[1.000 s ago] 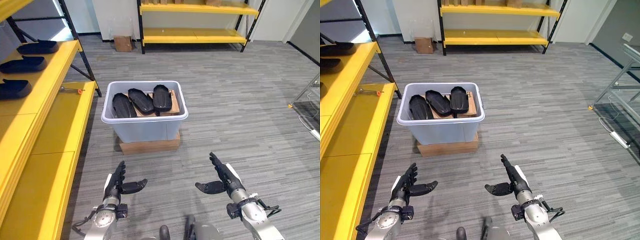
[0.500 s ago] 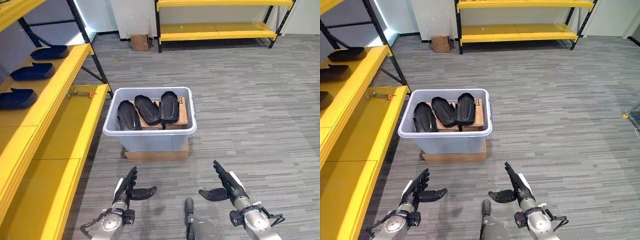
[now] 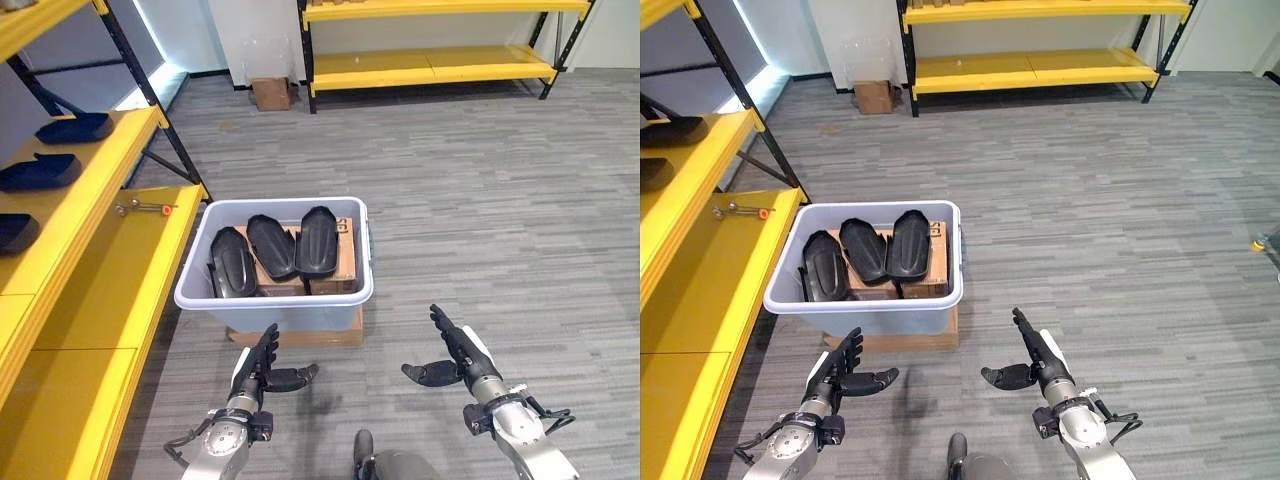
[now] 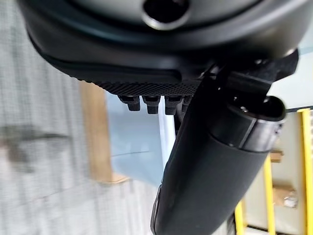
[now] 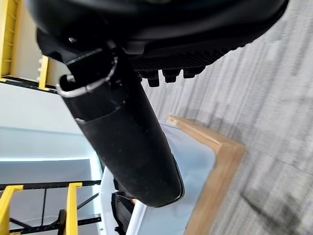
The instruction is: Move parts from the plastic box to the shelf.
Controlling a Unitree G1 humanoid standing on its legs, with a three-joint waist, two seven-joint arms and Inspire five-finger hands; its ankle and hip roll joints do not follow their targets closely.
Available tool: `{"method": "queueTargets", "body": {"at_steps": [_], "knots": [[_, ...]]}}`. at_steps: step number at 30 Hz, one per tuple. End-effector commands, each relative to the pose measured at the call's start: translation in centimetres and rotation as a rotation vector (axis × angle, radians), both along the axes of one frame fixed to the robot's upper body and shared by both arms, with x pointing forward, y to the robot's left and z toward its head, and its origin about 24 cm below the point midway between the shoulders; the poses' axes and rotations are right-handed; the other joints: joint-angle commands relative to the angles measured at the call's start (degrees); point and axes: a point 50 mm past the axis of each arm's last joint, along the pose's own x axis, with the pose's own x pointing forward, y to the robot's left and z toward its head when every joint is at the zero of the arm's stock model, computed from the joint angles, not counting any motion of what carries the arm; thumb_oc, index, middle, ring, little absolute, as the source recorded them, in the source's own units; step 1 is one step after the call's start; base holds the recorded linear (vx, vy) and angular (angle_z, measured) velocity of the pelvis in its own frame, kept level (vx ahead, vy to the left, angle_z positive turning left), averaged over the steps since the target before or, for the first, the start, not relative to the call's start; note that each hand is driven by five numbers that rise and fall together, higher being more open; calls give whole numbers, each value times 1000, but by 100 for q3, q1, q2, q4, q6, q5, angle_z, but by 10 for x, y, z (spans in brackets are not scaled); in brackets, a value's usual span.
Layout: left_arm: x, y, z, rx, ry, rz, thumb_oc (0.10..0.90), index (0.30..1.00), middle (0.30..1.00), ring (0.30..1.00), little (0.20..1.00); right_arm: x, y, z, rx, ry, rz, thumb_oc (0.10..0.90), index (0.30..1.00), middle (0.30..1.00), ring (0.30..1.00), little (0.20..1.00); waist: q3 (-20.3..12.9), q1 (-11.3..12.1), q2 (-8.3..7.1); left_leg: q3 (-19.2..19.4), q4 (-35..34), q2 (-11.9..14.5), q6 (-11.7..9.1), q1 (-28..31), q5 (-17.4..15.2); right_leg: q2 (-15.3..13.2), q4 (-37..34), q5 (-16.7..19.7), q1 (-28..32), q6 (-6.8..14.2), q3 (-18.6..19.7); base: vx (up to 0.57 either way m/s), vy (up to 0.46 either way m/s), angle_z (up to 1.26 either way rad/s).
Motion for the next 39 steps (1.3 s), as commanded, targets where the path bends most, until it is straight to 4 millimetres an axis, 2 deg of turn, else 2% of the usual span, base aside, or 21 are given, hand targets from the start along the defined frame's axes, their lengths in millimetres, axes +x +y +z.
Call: {"method": "queueTargets", "body": {"at_steps": [1, 2, 5, 6, 7, 9, 11, 13, 15, 16, 20, 24, 28, 32, 34, 38, 39], "knots": [[14, 13, 31, 8, -192, 73, 900, 1000, 1000, 1000, 1000, 17, 2, 36, 23, -201, 31, 900, 1000, 1000, 1000, 1000, -196, 31, -337, 756, -316, 65, 382, -404, 562, -222, -668, 236, 893, 504, -49, 137, -34, -31], [14, 13, 31, 8, -192, 74, 900, 1000, 1000, 1000, 1000, 17, 2, 36, 24, -202, 30, 900, 1000, 1000, 1000, 1000, -188, 38, -336, 765, -328, 72, 387, -409, 553, -220, -667, 233, 905, 507, -41, 211, 16, -24], [12, 24, 40, 52, -267, 145, 900, 1000, 1000, 1000, 1000, 17, -1, 36, 28, -201, 30, 900, 1000, 1000, 1000, 1000, -108, 84, -322, 1066, -1707, 205, 436, -473, 610, -191, -635, 31, 1198, 575, 194, 222, 98, -11], [12, 25, 41, 56, -274, 153, 900, 1000, 1000, 1000, 1000, 17, -1, 36, 27, -201, 31, 900, 1000, 1000, 1000, 1000, -103, 86, -319, 1077, -1822, 208, 434, -473, 628, -188, -631, 19, 1215, 581, 211, 229, 185, -29], [11, 33, 49, 69, -329, 239, 900, 1000, 1000, 1000, 1000, 16, -3, 36, 27, -198, 31, 900, 1000, 1000, 1000, 1000, -86, 141, -266, 952, -2847, 135, 379, -499, 811, -158, -635, -35, 1355, 658, 315, 291, 236, -27], [7, 47, 59, 95, -402, 358, 900, 1000, 1000, 1000, 1000, 12, -6, 32, 28, -185, 26, 900, 1000, 1000, 1000, 1000, -117, 290, -203, 619, -4197, 164, 236, -494, 1151, -140, -720, -83, 1551, 777, 430, 362, 262, -34], [2, 56, 64, 115, -441, 436, 900, 1000, 1000, 1000, 1000, 6, -6, 29, 31, -177, 21, 900, 1000, 1000, 1000, 1000, -128, 393, -212, 380, -4766, 342, 116, -528, 1465, -173, -731, -157, 1723, 820, 523, 293, 172, -36], [-3, 65, 67, 126, -464, 506, 900, 1000, 1000, 1000, 1000, 2, -7, 26, 36, -169, 18, 900, 1000, 1000, 1000, 1000, -116, 480, -240, 159, -5063, 544, 44, -665, 1553, -253, -659, -266, 1846, 872, 606, 273, 178, -31], [-5, 70, 68, 139, -475, 541, 900, 1000, 1000, 1000, 1000, 0, -7, 24, 39, -164, 18, 900, 1000, 1000, 1000, 1000, -98, 492, -243, 106, -5031, 669, 30, -683, 1532, -327, -555, -371, 1882, 909, 615, 254, 226, -37], [-5, 71, 68, 143, -479, 558, 900, 1000, 1000, 1000, 1000, -1, -7, 24, 40, -162, 23, 900, 1000, 1000, 1000, 1000, -106, 477, -222, 212, -5011, 740, 8, -594, 1530, -375, -490, -450, 1897, 947, 548, 219, 232, -27], [0, 67, 66, 154, -465, 544, 900, 1000, 1000, 1000, 1000, -4, -8, 21, 37, -154, -2, 900, 1000, 1000, 1000, 1000, -106, 438, -179, 365, -4866, 783, 6, -414, 1472, -531, -235, -600, 1868, 983, 326, 220, 270, -14], [4, 62, 62, 155, -448, 497, 900, 1000, 1000, 1000, 1000, -5, -10, 20, 54, -157, -44, 900, 1000, 1000, 1000, 1000, -67, 494, -254, 354, -4617, 528, 100, -360, 1235, -771, -141, -486, 1797, 1106, 124, 210, 318, 8], [3, 62, 63, 158, -435, 460, 900, 1000, 1000, 1000, 1000, -6, -8, 23, 66, -169, -72, 900, 1000, 1000, 1000, 1000, -40, 620, -358, 366, -4541, 181, 296, -330, 1035, -989, -211, -297, 1803, 1266, 37, 142, 239, 25], [1, 62, 67, 175, -451, 447, 900, 1000, 1000, 1000, 1000, -3, -4, 26, 71, -195, -70, 900, 1000, 1000, 1000, 1000, -34, 730, -419, 411, -4549, 28, 451, -311, 930, -1090, -188, -197, 1799, 1374, -38, 83, 156, 4], [2, 65, 75, 192, -488, 437, 900, 1000, 1000, 1000, 1000, 1, 1, 30, 74, -216, -65, 900, 1000, 1000, 1000, 1000, -40, 801, -496, 478, -4519, -115, 608, -318, 800, -1182, -111, 39, 1749, 1507, -83, 94, 188, 5], [5, 65, 80, 194, -511, 416, 900, 1000, 1000, 1000, 1000, 5, 3, 31, 74, -229, -70, 900, 1000, 1000, 1000, 1000, -40, 848, -550, 552, -4498, -217, 732, -303, 698, -1275, 29, 284, 1690, 1596, -143, 69, 118, -3], [8, 63, 82, 186, -511, 401, 900, 1000, 1000, 1000, 1000, 7, 5, 32, 76, -232, -75, 900, 1000, 1000, 1000, 1000, -51, 864, -573, 587, -4507, -272, 798, -274, 642, -1335, 171, 459, 1652, 1622, -152, 70, 109, 5]]}}
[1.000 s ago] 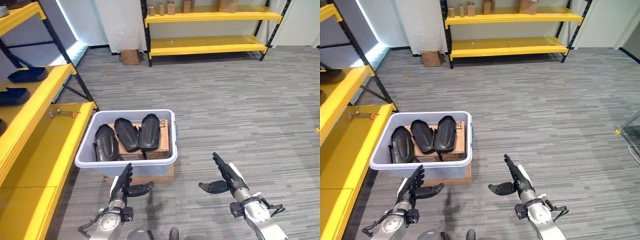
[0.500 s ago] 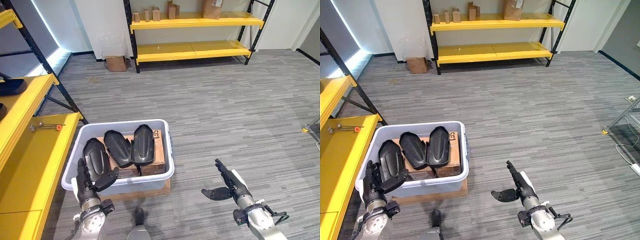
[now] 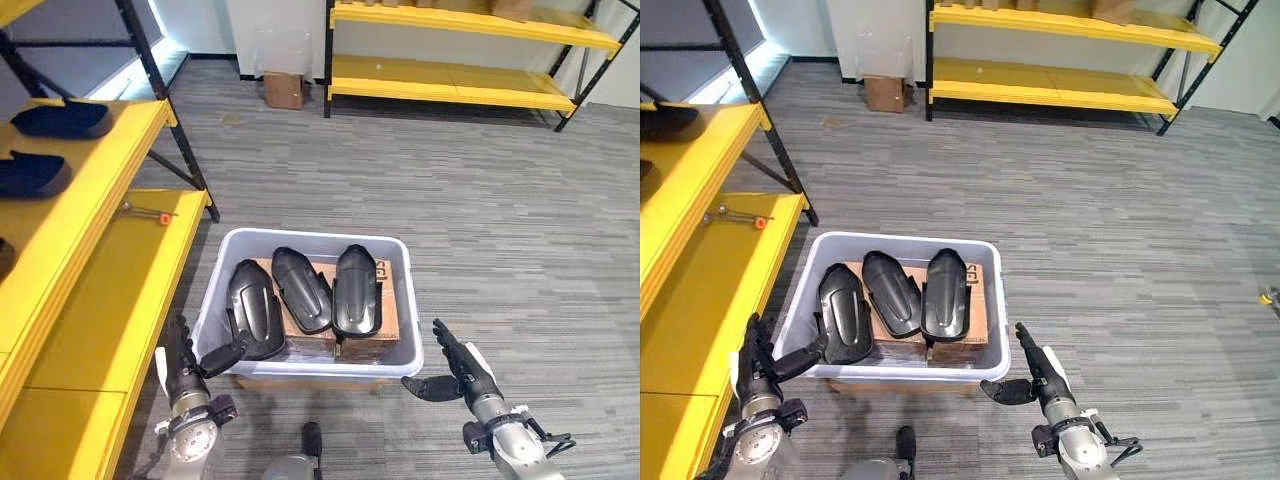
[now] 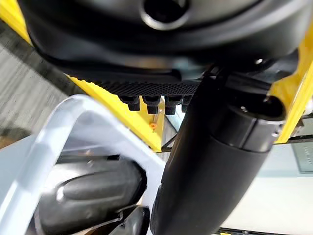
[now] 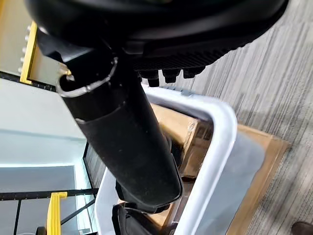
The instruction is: Move parts from the plastic box to the shelf.
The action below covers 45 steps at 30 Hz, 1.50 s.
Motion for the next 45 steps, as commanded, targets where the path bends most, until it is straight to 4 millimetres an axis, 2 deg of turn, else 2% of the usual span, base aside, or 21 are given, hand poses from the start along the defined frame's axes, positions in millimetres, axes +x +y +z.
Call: {"method": "queueTargets", "body": {"at_steps": [1, 4, 5, 8, 9, 10, 11, 12, 13, 15, 16, 17, 18, 23, 35, 40, 45], "knots": [[18, -1, 48, 112, -225, -100, 900, 1000, 1000, 1000, 1000, 30, -1, 45, -2, -264, -20, 900, 1000, 1000, 1000, 1000, -312, 59, -108, 92, 318, 401, -48, -186, -153, -318, 100, 1380, 73, 396, -151, 103, 163, 3], [20, -5, 47, 111, -222, -128, 900, 1000, 1000, 1000, 1000, 33, 0, 46, -6, -269, -31, 900, 1000, 1000, 1000, 1000, -301, 83, -136, 147, 335, 294, 62, -114, -260, -473, 492, 1638, 38, 429, -177, 101, 171, -1], [21, -8, 46, 108, -213, -141, 900, 1000, 1000, 1000, 1000, 35, 2, 46, -14, -270, -30, 900, 1000, 1000, 1000, 1000, -310, 112, -128, 204, 344, 234, 109, -14, -416, -726, 959, 1866, 46, 504, -322, 115, 180, -4], [21, -10, 45, 111, -218, -129, 900, 1000, 1000, 1000, 1000, 38, 7, 47, -21, -276, -8, 900, 1000, 1000, 1000, 1000, -229, 158, -69, 417, 382, 202, 195, 174, -586, -1033, 1677, 2029, -141, 587, -573, 85, 186, -25], [21, -10, 45, 113, -222, -127, 900, 1000, 1000, 1000, 1000, 38, 7, 47, -21, -277, -8, 900, 1000, 1000, 1000, 1000, -217, 164, -62, 445, 385, 203, 201, 195, -602, -1054, 1737, 2026, -164, 589, -597, 73, 146, -49], [20, -10, 46, 120, -236, -118, 900, 1000, 1000, 1000, 1000, 40, 9, 48, -21, -281, 4, 900, 1000, 1000, 1000, 1000, -158, 91, -30, 463, 352, 189, 232, 347, -673, -895, 1961, 1975, -463, 610, -535, 41, 62, -42], [20, -10, 47, 121, -238, -118, 900, 1000, 1000, 1000, 1000, 40, 9, 49, -21, -281, 6, 900, 1000, 1000, 1000, 1000, -151, 83, -25, 470, 338, 185, 238, 373, -684, -865, 2008, 1962, -535, 614, -506, 85, 36, -47], [18, -9, 49, 126, -262, -119, 900, 1000, 1000, 1000, 1000, 39, 9, 50, -19, -288, 17, 900, 1000, 1000, 1000, 1000, -50, -113, 49, 428, 130, 214, 195, 730, -716, -526, 1976, 1752, -1173, 534, -502, 63, -10, -38], [18, -9, 50, 125, -265, -119, 900, 1000, 1000, 1000, 1000, 39, 8, 50, -19, -289, 17, 900, 1000, 1000, 1000, 1000, -40, -130, 56, 425, 106, 220, 190, 762, -714, -511, 1962, 1741, -1210, 524, -510, 94, -88, -24], [22, -11, 56, 123, -293, -116, 900, 1000, 1000, 1000, 1000, 41, 5, 53, -14, -292, 25, 900, 1000, 1000, 1000, 1000, 35, -253, 45, 456, -60, 350, -25, 1082, -767, -527, 739, 1769, -1329, 492, -762, 82, -179, 6], [23, -12, 56, 121, -294, -117, 900, 1000, 1000, 1000, 1000, 41, 4, 54, -11, -291, 22, 900, 1000, 1000, 1000, 1000, 46, -272, 26, 455, -48, 353, -50, 1110, -793, -528, 507, 1853, -1332, 530, -776, 38, -218, -1], [29, -15, 60, 110, -298, -120, 900, 1000, 1000, 1000, 1000, 42, 3, 54, -10, -284, 16, 900, 1000, 1000, 1000, 1000, 106, -361, -57, 493, 33, 332, -55, 1131, -803, -605, 138, 2404, -1504, 610, -719, 21, -228, -8], [32, -17, 62, 111, -300, -122, 900, 1000, 1000, 1000, 1000, 42, 5, 53, -7, -279, 17, 900, 1000, 1000, 1000, 1000, 114, -426, -42, 500, 29, 449, -138, 1153, -752, -431, -140, 2106, -1406, 548, -645, 1, -235, -6], [34, -25, 67, 91, -344, -117, 900, 1000, 1000, 1000, 1000, 40, 10, 46, -11, -252, 28, 900, 1000, 1000, 1000, 1000, 33, -442, -2, 507, -64, 553, -290, 1212, -573, -245, -600, 1855, -961, 470, -646, 21, -162, 14], [29, -33, 58, 48, -297, -165, 900, 1000, 1000, 1000, 1000, 38, 11, 40, -47, -228, 35, 900, 1000, 1000, 1000, 1000, -133, -484, 105, 421, -245, 592, -380, 1328, -438, 22, -617, 1450, -609, 220, -582, 45, -69, -5], [27, -29, 63, 75, -340, -120, 900, 1000, 1000, 1000, 1000, 40, 12, 50, -125, -310, 57, 900, 1000, 1000, 1000, 1000, -128, -497, 137, 395, -215, 643, -401, 1304, -410, 77, -521, 1352, -608, 172, -540, 30, -103, 0], [29, -26, 69, 95, -362, -106, 900, 1000, 1000, 1000, 1000, 47, 12, 73, -243, -467, 61, 900, 1000, 1000, 1000, 1000, -87, -468, 193, 311, -42, 696, -445, 1157, -420, 130, -393, 1209, -653, 89, -514, -5, -159, 2]]}}
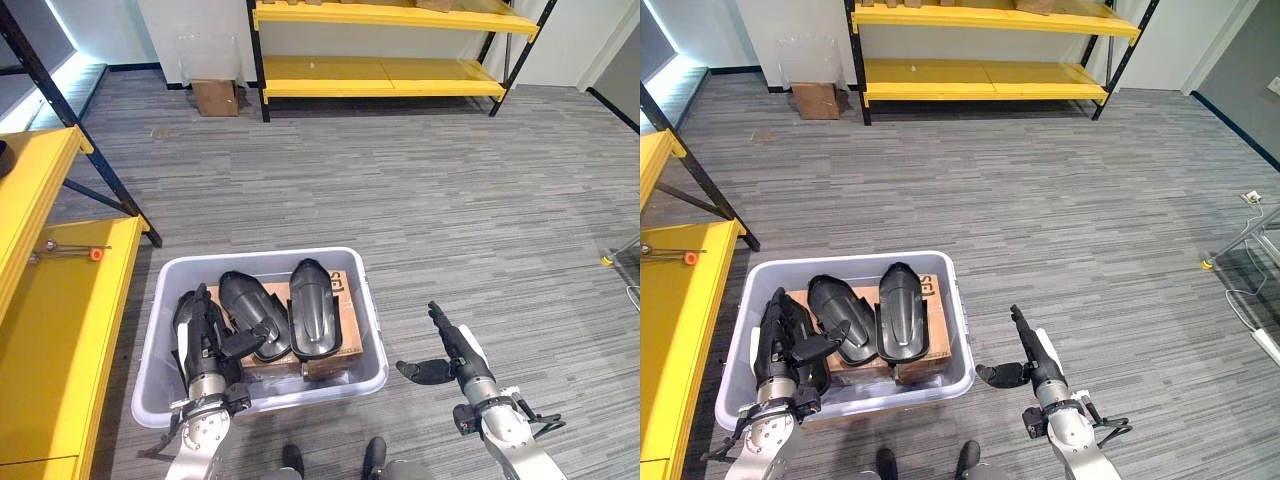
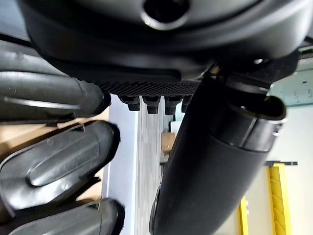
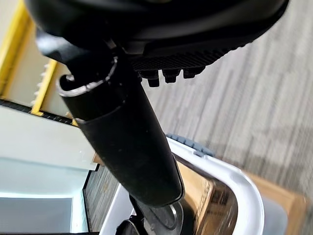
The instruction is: Move parts from the plastic box to the shelf.
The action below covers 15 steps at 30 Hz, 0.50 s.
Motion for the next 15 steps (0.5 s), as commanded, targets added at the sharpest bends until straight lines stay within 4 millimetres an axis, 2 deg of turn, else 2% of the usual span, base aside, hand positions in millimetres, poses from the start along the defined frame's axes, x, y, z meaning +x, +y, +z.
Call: {"method": "queueTargets", "body": {"at_steps": [1, 4, 5, 6, 7, 8, 10, 11, 12, 13, 14, 15], "knots": [[18, 4, 57, 72, -320, -3, 900, 1000, 1000, 1000, 1000, 28, 5, 61, -77, -365, 62, 900, 1000, 1000, 1000, 1000, -298, 24, 17, -36, 260, 172, -19, 42, -162, 0, 626, -375, -113, 43, 142, -11, -192, 3], [18, 6, 60, 80, -346, 35, 900, 1000, 1000, 1000, 1000, 31, 3, 73, -96, -410, 86, 900, 1000, 1000, 1000, 1000, -262, 26, 71, -99, 691, 103, -11, -138, -323, 8, 743, -496, -158, -56, 160, -16, -136, 2], [18, 8, 61, 77, -357, 54, 900, 1000, 1000, 1000, 1000, 32, 3, 79, -106, -430, 110, 900, 1000, 1000, 1000, 1000, -233, 29, 75, -112, 1079, 88, -24, -289, -433, -28, 808, -544, -171, -121, 172, -31, -94, 6], [18, 8, 61, 80, -364, 60, 900, 1000, 1000, 1000, 1000, 33, 4, 83, -116, -441, 126, 900, 1000, 1000, 1000, 1000, -200, 41, 81, -172, 1452, 120, -77, -479, -395, -33, 847, -579, -177, -183, 201, -39, -98, 10], [18, 8, 62, 78, -370, 67, 900, 1000, 1000, 1000, 1000, 34, 6, 86, -121, -451, 145, 900, 1000, 1000, 1000, 1000, -141, 74, 100, -313, 1896, 173, -171, -747, -207, 0, 873, -618, -158, -267, 274, -17, -42, 12], [18, 9, 61, 71, -366, 78, 900, 1000, 1000, 1000, 1000, 35, 11, 88, -131, -453, 174, 900, 1000, 1000, 1000, 1000, -84, 135, 144, -575, 2161, 305, -298, -1083, 183, 68, 910, -659, -131, -350, 431, 4, 16, 10], [18, 10, 59, 67, -357, 81, 900, 1000, 1000, 1000, 1000, 38, 14, 89, -134, -446, 194, 900, 1000, 1000, 1000, 1000, -89, 171, 218, -704, 1881, 540, -377, -1120, 428, 93, 985, -739, -112, -352, 483, 47, 145, -12], [17, 10, 58, 60, -348, 83, 900, 1000, 1000, 1000, 1000, 39, 16, 89, -136, -441, 208, 900, 1000, 1000, 1000, 1000, -114, 184, 283, -777, 1443, 765, -450, -1051, 640, 76, 1050, -810, -104, -328, 500, 116, 399, -34], [14, 11, 56, 50, -335, 89, 900, 1000, 1000, 1000, 1000, 39, 18, 89, -148, -432, 235, 900, 1000, 1000, 1000, 1000, -150, 194, 347, -902, 918, 1067, -520, -934, 991, -21, 1140, -883, -113, -298, 538, 149, 560, -29], [11, 11, 52, 40, -322, 93, 900, 1000, 1000, 1000, 1000, 39, 20, 89, -147, -419, 258, 900, 1000, 1000, 1000, 1000, -166, 189, 388, -1037, 704, 1297, -570, -901, 1290, -104, 1229, -936, -132, -305, 612, 124, 499, -16], [10, 12, 52, 37, -319, 94, 900, 1000, 1000, 1000, 1000, 38, 20, 89, -147, -415, 263, 900, 1000, 1000, 1000, 1000, -167, 183, 390, -1055, 657, 1336, -583, -878, 1350, -133, 1280, -972, -141, -307, 631, 107, 552, -16], [7, 13, 47, 25, -308, 110, 900, 1000, 1000, 1000, 1000, 37, 18, 91, -162, -399, 287, 900, 1000, 1000, 1000, 1000, -174, 115, 430, -1019, 544, 1504, -620, -824, 1369, -301, 1504, -1059, -239, -290, 675, 60, 361, -21]]}}
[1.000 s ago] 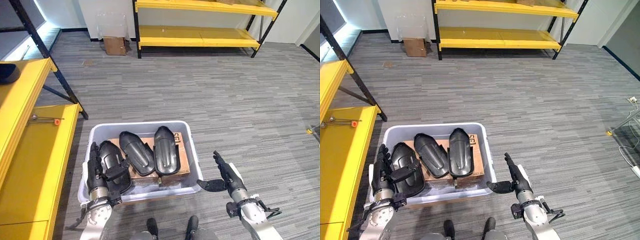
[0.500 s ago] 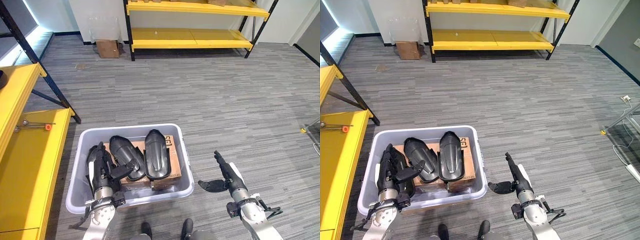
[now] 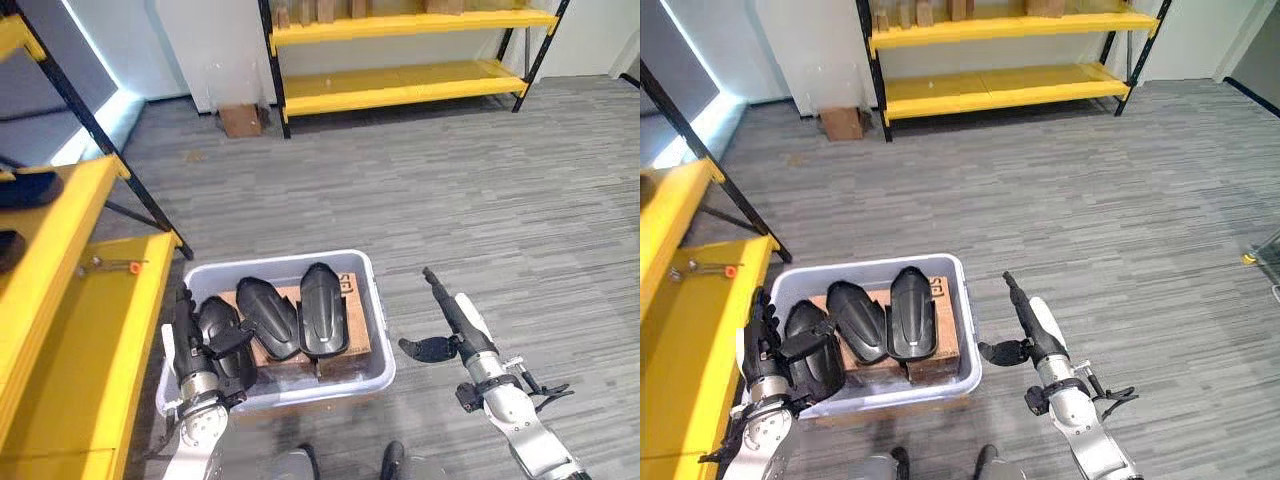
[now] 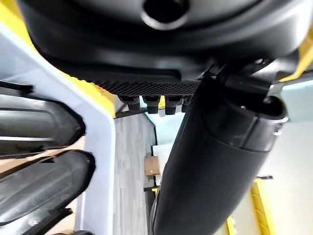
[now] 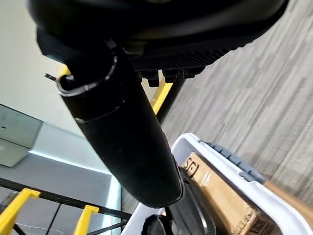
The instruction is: Move parts from the plastic box to the shelf.
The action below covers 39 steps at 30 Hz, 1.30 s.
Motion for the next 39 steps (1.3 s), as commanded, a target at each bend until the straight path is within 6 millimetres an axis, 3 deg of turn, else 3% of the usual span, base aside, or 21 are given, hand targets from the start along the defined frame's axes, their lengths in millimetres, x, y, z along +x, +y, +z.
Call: {"method": "queueTargets", "body": {"at_steps": [1, 3, 7, 11, 14, 19, 23, 27, 34, 39], "knots": [[3, 8, 43, 34, -263, 35, 900, 1000, 1000, 1000, 1000, 12, 12, 54, -22, -228, 147, 900, 1000, 1000, 1000, 1000, -187, -24, 0, -11, -993, 450, -232, 275, 1642, -104, 240, -269, 423, 40, 249, 43, 507, -28], [6, 3, 36, -6, -245, 13, 900, 1000, 1000, 1000, 1000, 10, 8, 55, -45, -218, 147, 900, 1000, 1000, 1000, 1000, -206, -150, 47, 319, -1135, 479, -298, 408, 1236, -394, 617, -302, 70, 177, 197, -82, 485, -24], [13, -9, 35, 21, -249, -65, 900, 1000, 1000, 1000, 1000, 6, -2, 54, -91, -293, 57, 900, 1000, 1000, 1000, 1000, -62, -198, 59, 429, -890, 251, -292, 322, 906, -569, 677, -130, -39, 424, 242, -32, 266, 13], [12, -3, 39, 59, -266, -48, 900, 1000, 1000, 1000, 1000, 5, -4, 58, -140, -356, 23, 900, 1000, 1000, 1000, 1000, 86, -143, -23, 592, -789, 66, -213, 344, 705, -711, 277, 230, 103, 649, 99, 20, 99, 19], [12, 7, 56, 99, -331, -31, 900, 1000, 1000, 1000, 1000, 9, 2, 64, -136, -401, 4, 900, 1000, 1000, 1000, 1000, 258, -8, -96, 713, -758, -15, -157, 210, 640, -757, -160, 504, 117, 759, -29, -101, 1, 8], [25, 8, 78, 115, -396, -46, 900, 1000, 1000, 1000, 1000, 21, 14, 82, -143, -528, 3, 900, 1000, 1000, 1000, 1000, 569, 208, -186, 727, -708, 7, -166, -127, 707, -692, -506, 627, 131, 783, -155, -143, -73, 4], [29, 7, 81, 125, -386, -81, 900, 1000, 1000, 1000, 1000, 26, 17, 97, -165, -623, 3, 900, 1000, 1000, 1000, 1000, 645, 361, -273, 659, -665, 63, -210, -291, 772, -596, -591, 599, 215, 744, -226, -22, -130, 4], [34, 3, 85, 139, -374, -148, 900, 1000, 1000, 1000, 1000, 39, 24, 134, -221, -797, 21, 900, 1000, 1000, 1000, 1000, 760, 560, -346, 533, -617, 96, -263, -526, 835, -471, -682, 543, 280, 681, -293, -23, -135, 3], [45, -4, 91, 138, -376, -240, 900, 1000, 1000, 1000, 1000, 56, 48, 193, -338, -932, 140, 900, 1000, 1000, 1000, 1000, 1006, 760, -282, 384, -491, 17, -280, -902, 864, -426, -531, 402, 88, 574, -318, -39, -30, 8], [49, -9, 99, 128, -417, -256, 900, 1000, 1000, 1000, 1000, 59, 68, 196, -428, -918, 232, 900, 1000, 1000, 1000, 1000, 1218, 825, -208, 324, -402, -79, -233, -1146, 858, -441, -363, 358, -186, 537, -304, -54, 0, 6]]}}
